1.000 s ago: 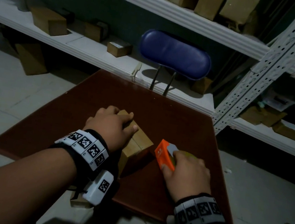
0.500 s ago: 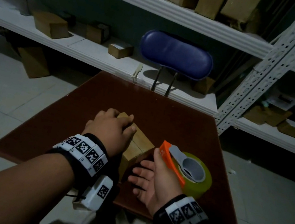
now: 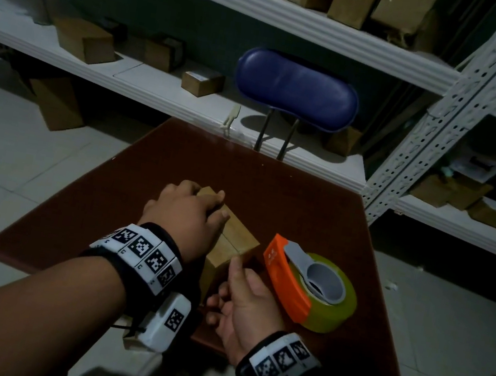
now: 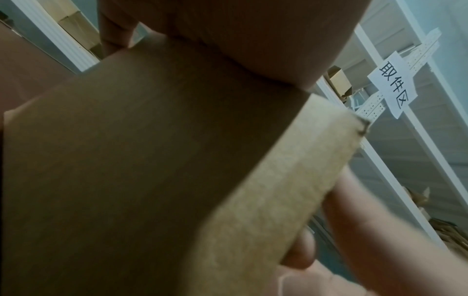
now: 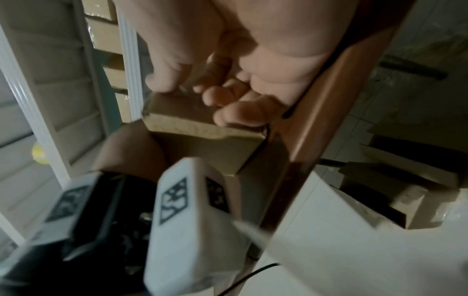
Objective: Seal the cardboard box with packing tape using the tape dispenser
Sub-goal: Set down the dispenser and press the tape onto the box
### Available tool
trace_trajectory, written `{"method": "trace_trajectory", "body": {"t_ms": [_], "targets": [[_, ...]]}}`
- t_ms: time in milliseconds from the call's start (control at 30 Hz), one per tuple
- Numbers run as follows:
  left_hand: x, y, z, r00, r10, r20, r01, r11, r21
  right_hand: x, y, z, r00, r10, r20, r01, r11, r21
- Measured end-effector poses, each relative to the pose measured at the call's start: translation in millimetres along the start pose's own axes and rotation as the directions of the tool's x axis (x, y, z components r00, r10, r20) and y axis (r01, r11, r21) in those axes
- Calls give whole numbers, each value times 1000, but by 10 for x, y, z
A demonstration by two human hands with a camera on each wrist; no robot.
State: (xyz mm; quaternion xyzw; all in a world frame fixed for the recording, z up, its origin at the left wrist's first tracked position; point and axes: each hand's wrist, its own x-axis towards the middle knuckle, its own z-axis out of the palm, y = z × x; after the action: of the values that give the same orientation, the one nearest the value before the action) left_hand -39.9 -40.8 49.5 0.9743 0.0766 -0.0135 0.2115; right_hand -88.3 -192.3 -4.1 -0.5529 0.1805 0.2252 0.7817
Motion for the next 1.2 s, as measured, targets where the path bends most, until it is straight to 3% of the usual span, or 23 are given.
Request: {"method": "trace_trajectory", "body": {"t_ms": [167, 267, 333, 400, 500, 567, 667, 867, 1033, 1200], "targets": [[-11, 8, 5, 1000, -7, -15, 7, 1000, -4, 2, 11, -10, 1000, 14, 24, -16, 997, 78], [0, -2, -5, 1000, -17, 0, 17, 1000, -17, 28, -13, -26, 999, -7, -47, 7, 1000, 17], [17, -26, -14, 1000, -24, 9, 25, 998, -58, 41, -78, -55, 981, -143, -131, 121, 980, -157], [23, -55, -36, 999, -48, 9, 48, 990, -132, 33, -180, -72, 919, -345, -188, 260, 893, -368], [18, -75, -92, 994, -105, 17, 106, 966, -237, -10, -296, -42, 858, -497, -131, 384, 789, -480], [6, -77, -112, 988, -148, 49, 156, 950, -271, -21, -330, 6, 864, -494, -94, 386, 771, -506], [-17, -83, -70, 973, -192, 130, 227, 906, -358, -12, -379, 83, 891, -444, -99, 361, 822, -440], [-49, -133, -22, 955, -136, 265, 284, 689, -667, 104, -405, 110, 922, -357, -150, 285, 887, -363], [-8, -226, 27, 966, -135, 222, 242, 776, -583, 281, -335, 84, 931, -323, -171, 241, 895, -376], [-3, -204, 5, 965, -103, 240, 240, 716, -656, 388, -365, 18, 936, -292, -195, 203, 903, -379]]}}
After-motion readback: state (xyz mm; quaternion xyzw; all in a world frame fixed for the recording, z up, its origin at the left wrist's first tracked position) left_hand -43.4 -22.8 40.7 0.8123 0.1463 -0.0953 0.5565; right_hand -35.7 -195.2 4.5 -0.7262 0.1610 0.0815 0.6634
